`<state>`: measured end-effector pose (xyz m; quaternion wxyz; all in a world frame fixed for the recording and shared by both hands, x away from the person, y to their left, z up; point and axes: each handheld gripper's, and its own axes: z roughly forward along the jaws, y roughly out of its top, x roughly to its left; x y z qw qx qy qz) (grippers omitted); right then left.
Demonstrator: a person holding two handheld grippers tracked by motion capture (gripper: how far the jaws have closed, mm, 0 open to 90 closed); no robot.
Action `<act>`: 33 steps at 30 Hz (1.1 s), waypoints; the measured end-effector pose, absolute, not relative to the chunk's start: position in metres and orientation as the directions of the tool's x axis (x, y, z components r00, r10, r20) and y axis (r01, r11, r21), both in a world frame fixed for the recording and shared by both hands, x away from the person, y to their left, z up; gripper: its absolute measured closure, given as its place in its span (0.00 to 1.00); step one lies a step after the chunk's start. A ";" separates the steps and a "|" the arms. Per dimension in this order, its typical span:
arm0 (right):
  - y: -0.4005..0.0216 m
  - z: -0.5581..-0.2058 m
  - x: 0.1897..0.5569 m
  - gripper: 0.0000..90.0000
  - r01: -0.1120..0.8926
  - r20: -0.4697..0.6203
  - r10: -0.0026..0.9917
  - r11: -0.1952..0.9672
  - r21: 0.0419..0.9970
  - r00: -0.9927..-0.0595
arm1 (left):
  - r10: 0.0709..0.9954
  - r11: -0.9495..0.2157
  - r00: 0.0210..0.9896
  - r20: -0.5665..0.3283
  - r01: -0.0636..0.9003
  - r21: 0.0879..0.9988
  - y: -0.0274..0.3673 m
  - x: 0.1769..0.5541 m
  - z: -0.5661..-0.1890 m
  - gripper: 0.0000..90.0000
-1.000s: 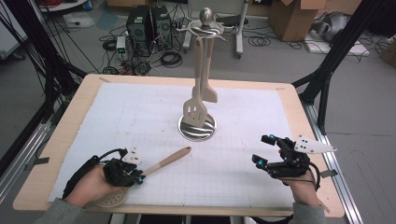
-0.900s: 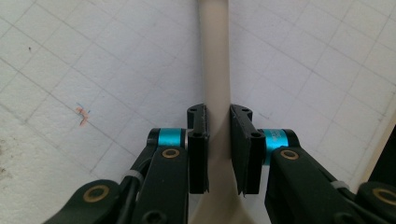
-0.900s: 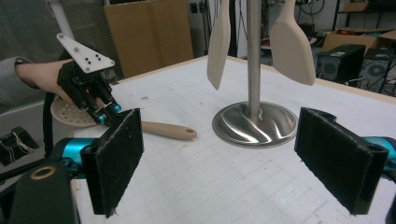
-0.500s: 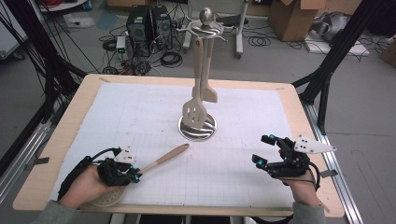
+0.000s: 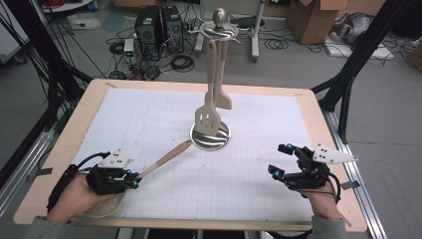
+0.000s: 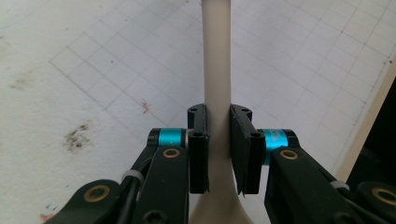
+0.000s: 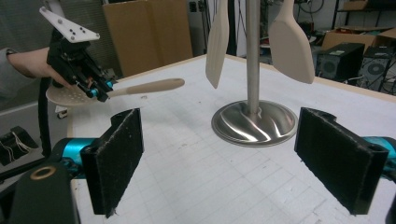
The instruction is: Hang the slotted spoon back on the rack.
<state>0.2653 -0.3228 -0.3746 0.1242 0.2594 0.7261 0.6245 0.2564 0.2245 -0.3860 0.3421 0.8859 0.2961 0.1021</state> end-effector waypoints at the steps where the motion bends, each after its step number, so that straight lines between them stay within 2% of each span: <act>1: -0.323 -0.375 0.265 0.16 0.224 0.146 0.532 0.085 0.971 -0.834 | 0.598 -0.589 0.801 -0.019 0.456 0.667 0.226 0.256 -0.385 0.86; 22: -0.323 -0.373 0.269 0.16 0.214 0.148 0.526 0.067 0.974 -0.838 | 0.672 -0.469 0.739 -0.050 0.477 0.743 0.253 0.264 -0.374 0.86; 33: -0.323 -0.373 0.271 0.16 0.208 0.150 0.520 0.055 0.977 -0.841 | 0.707 -0.401 0.705 -0.052 0.460 0.792 0.247 0.272 -0.353 0.86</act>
